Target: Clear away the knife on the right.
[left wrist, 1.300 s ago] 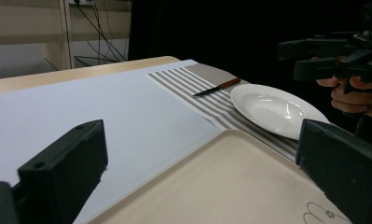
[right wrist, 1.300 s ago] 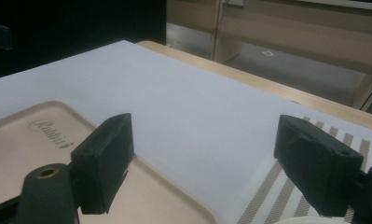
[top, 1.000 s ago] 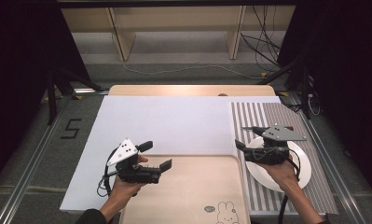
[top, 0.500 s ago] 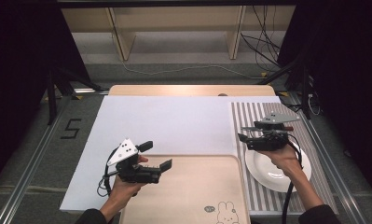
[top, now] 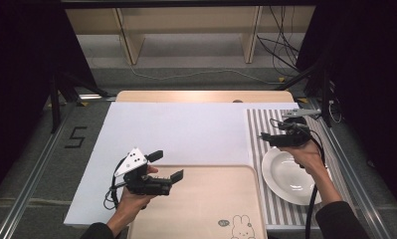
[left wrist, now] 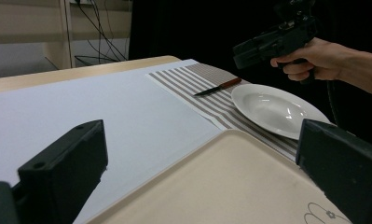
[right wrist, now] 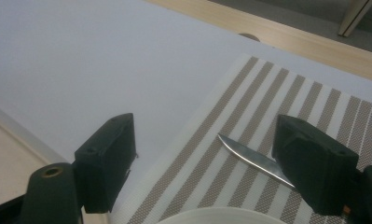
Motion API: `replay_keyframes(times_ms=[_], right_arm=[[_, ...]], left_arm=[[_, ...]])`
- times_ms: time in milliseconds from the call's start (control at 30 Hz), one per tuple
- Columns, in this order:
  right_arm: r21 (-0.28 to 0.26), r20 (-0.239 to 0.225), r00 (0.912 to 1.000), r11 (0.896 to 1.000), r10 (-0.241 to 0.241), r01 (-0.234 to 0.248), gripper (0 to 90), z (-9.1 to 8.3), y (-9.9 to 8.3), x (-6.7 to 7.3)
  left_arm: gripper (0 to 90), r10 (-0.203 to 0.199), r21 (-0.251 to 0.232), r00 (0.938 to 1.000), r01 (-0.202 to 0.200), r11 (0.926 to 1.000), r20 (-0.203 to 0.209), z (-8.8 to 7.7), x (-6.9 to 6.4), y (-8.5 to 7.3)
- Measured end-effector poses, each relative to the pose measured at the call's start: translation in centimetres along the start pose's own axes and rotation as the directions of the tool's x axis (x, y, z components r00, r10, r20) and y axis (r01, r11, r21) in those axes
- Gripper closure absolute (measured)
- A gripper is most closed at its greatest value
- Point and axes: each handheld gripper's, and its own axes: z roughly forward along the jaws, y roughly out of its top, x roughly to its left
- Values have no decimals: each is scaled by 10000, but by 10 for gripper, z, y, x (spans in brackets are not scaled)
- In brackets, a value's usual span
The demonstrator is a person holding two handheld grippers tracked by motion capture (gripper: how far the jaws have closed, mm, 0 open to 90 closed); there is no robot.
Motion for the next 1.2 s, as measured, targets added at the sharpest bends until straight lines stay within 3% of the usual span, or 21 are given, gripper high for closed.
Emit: replay_keyframes(times_ms=[267, 500, 600, 667, 800, 867, 1033, 1200], right_arm=[[440, 301, 9988, 9982, 389, -402, 239, 8, 5, -24], [1174, 712, 9953, 9903, 657, -738, 240, 21, 0, -46], [1798, 1133, 9934, 9830, 170, -373, 234, 23, 7, -50], [1803, 1168, 9929, 9826, 240, -449, 243, 22, 14, -56], [2463, 1434, 9897, 9683, 53, -408, 242, 24, 18, -67], [2508, 1475, 9890, 9667, 140, -511, 244, 24, 17, -71], [3136, 1739, 9839, 9447, 417, -954, 249, 34, 6, -90], [3478, 1794, 9818, 9295, 623, -1226, 251, 42, 1, -99]], left_arm=[[21, -11, 6, 10000, 11, 10000, -5, 0, 0, 0], [21, -31, 36, 10000, 31, 10000, -8, 0, 1, 0], [21, -32, 39, 10000, 32, 10000, 0, 1, 1, 0], [21, -49, 23, 10000, 49, 10000, 6, 1, 0, 0], [21, -53, 26, 10000, 53, 10000, 14, 1, 0, 0], [21, -68, 25, 10000, 68, 10000, 18, 0, 0, 0], [21, -57, 20, 10000, 56, 10000, 21, 0, 1, 0], [21, -62, 52, 10000, 62, 10000, 35, 1, 0, 0]])
